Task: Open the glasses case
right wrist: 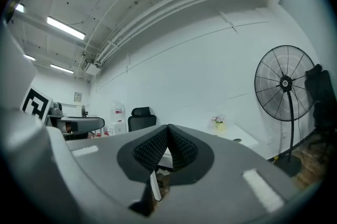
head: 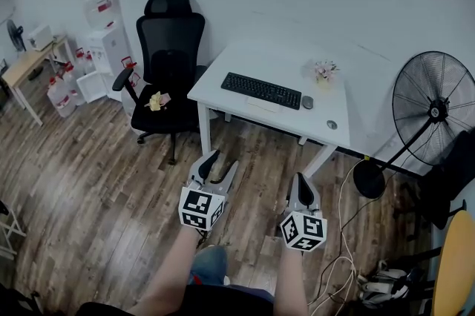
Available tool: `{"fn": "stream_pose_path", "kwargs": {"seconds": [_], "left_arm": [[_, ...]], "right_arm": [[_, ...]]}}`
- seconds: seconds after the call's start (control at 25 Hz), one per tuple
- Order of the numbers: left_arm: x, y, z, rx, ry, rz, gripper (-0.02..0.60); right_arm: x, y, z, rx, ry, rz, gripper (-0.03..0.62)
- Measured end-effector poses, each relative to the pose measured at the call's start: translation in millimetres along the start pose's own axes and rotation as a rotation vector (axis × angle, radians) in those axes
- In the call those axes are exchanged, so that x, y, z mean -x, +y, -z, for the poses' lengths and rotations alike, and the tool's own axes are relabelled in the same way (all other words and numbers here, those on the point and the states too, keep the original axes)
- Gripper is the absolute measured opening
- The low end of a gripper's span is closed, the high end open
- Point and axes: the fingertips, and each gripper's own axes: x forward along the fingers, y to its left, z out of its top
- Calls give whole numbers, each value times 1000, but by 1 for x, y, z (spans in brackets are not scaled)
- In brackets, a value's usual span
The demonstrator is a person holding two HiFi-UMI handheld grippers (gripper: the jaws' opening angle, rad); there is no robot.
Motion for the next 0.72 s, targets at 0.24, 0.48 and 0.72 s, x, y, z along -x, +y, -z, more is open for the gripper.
{"fn": "stream_pose_path", "kwargs": {"seconds": [0.24, 0.48, 0.72], "left_arm": [[-42, 11, 8, -1, -3, 3, 195], [-109, 37, 9, -11, -12, 16, 195], [-205, 80, 18, -8, 6, 36, 195]], "right_arm": [[-38, -21, 9, 2, 9, -2, 8], [-103, -47, 13, 8, 10, 4, 8], [-204, -79, 20, -2, 18, 17, 8]]}}
